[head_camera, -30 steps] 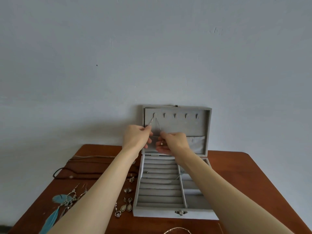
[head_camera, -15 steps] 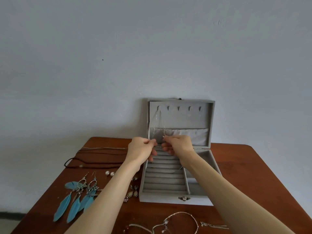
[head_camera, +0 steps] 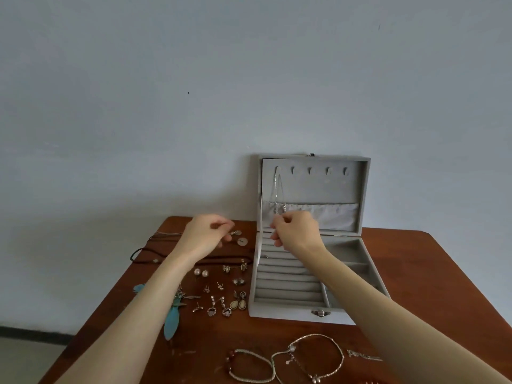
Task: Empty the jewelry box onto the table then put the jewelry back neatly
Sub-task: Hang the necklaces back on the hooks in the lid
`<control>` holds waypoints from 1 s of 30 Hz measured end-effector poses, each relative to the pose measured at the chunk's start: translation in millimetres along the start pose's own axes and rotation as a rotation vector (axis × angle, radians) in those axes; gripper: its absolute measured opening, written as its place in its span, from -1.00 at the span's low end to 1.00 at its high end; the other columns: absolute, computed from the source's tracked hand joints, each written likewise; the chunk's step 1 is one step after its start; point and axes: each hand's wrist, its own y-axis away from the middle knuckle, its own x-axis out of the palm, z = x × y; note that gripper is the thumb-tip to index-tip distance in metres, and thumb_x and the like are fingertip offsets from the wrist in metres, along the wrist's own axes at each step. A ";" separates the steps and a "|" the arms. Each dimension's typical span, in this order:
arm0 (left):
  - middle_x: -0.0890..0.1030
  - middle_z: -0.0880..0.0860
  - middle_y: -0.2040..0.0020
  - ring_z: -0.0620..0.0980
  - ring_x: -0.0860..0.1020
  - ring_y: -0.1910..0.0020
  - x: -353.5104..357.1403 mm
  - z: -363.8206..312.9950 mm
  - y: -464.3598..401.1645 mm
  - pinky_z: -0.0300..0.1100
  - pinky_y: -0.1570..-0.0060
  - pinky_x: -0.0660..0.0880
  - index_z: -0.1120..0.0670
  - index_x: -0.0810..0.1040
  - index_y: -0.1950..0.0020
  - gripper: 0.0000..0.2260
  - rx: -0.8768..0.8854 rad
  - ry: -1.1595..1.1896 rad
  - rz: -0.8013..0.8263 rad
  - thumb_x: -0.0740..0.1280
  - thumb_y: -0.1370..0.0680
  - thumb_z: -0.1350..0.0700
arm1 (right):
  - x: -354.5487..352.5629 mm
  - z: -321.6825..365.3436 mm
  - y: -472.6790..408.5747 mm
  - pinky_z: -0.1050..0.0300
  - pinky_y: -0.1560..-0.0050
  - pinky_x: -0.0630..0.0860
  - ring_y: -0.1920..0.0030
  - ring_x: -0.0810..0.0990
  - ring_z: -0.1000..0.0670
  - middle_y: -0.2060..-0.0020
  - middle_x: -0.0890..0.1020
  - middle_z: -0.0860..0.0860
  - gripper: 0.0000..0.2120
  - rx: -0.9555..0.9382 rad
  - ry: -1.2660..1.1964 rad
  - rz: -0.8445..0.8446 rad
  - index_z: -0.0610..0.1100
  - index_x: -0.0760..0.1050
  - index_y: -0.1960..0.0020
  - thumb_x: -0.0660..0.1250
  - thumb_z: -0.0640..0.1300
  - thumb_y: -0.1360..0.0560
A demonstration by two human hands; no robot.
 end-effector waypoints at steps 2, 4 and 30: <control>0.64 -0.01 0.14 -0.06 0.57 0.10 -9.8 19.2 -8.0 -0.20 0.02 0.48 0.04 0.60 -0.06 -0.84 -0.011 -0.090 -0.066 0.25 -0.57 0.17 | 10.9 10.4 -0.4 0.38 0.47 0.43 0.45 0.51 0.11 0.35 0.60 -0.07 -0.73 -0.086 0.036 0.047 -0.30 0.56 0.10 0.15 -0.19 -0.58; 0.65 0.03 0.06 -0.03 0.55 -0.05 -16.7 37.3 -18.1 -0.21 -0.11 0.40 0.08 0.62 -0.04 -0.84 -0.022 -0.124 -0.118 0.27 -0.55 0.22 | 24.7 20.8 -3.6 0.34 0.40 0.48 0.44 0.53 0.10 0.32 0.62 -0.09 -0.74 -0.165 0.070 0.095 -0.30 0.57 0.09 0.15 -0.20 -0.57; 0.50 -0.08 -0.15 -0.01 0.36 -0.23 -16.9 75.6 -48.6 -0.04 -0.09 0.15 -0.17 0.59 -0.05 -0.85 0.064 -0.540 -0.187 0.25 -0.55 -0.02 | 103.6 29.9 -62.6 -0.10 -0.22 0.34 -0.25 0.35 -0.23 -0.22 0.42 -0.22 -0.76 -0.300 1.180 0.486 -0.28 0.45 -0.13 0.14 -0.24 -0.52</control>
